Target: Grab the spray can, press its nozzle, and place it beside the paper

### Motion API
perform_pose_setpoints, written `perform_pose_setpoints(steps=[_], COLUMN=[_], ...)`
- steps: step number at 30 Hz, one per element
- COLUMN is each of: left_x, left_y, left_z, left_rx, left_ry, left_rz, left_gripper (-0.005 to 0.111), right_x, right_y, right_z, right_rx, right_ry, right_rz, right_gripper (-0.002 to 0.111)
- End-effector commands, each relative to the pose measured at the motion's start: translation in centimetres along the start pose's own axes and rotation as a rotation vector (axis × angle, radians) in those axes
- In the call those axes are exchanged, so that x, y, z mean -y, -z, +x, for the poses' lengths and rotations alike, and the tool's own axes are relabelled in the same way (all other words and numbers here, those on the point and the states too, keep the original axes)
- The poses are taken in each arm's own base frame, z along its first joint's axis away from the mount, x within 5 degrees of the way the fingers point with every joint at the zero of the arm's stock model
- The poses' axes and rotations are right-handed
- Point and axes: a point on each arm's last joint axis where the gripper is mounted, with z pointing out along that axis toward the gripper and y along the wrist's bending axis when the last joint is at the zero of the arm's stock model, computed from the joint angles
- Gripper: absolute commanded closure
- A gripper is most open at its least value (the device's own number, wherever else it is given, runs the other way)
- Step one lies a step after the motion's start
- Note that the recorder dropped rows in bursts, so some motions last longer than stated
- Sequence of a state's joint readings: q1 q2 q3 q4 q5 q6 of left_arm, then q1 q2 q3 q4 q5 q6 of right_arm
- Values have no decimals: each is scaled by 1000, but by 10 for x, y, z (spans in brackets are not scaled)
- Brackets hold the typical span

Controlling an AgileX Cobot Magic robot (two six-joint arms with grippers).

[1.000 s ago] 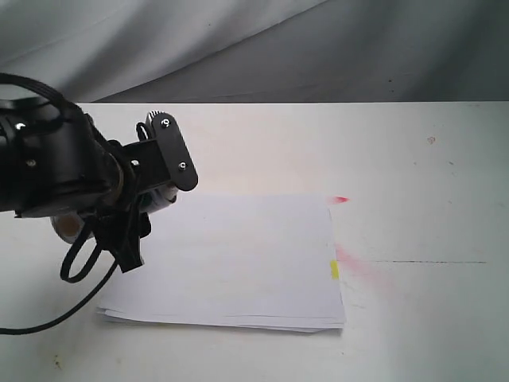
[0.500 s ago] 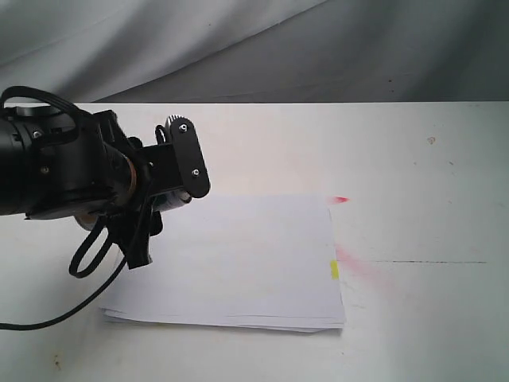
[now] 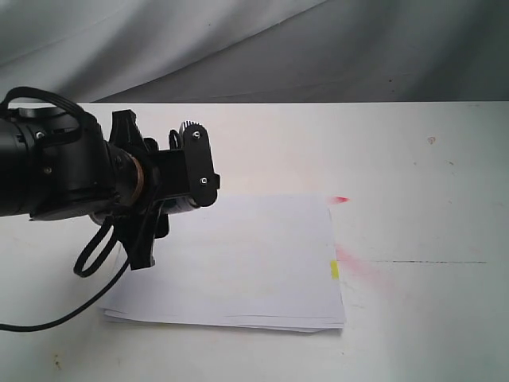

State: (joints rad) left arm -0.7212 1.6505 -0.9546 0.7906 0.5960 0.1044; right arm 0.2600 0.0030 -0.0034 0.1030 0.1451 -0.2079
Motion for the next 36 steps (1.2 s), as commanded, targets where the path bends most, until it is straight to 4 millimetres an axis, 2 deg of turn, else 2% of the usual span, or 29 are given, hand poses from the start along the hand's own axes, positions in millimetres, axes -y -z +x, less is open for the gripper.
perform_pose_setpoints(steps=[1,17,19,21,25,27,29,32,35,36], left_x=[-1,0,0,0,0,0,0,0,0,0], left_y=[3,3,3,3,3,3,3,3,3,3], left_z=[-3,-3,-3,-3,-3,-3,-3,-3,-3,-3], left_rx=[25,23,23,23,23,23,23,23,23,23], left_ry=[4,10,10,10,12,12,12,12,12,12], left_rz=[-3,-1,-1,-1,1,1,1,1,1,1], left_gripper=[107,107,107,107,107,107,107,107,107,107], right_x=[0,0,1,3,9,10,1,-4,-6,-6], right_y=[0,0,0,1,3,3,2,4,-8,-14], right_z=[1,0,-6,-13,-21,-20,-18,-46,-91,-113], right_rx=[4,14,77,164,265,266,139,61,-99,-155], right_ry=[6,5,-108,-310,-544,-642,-685,-715,-600,-549], right_rz=[4,6,10,15,36,36,-37,-111,-157,-176], right_gripper=[108,108,108,108,108,108,108,108,108,108])
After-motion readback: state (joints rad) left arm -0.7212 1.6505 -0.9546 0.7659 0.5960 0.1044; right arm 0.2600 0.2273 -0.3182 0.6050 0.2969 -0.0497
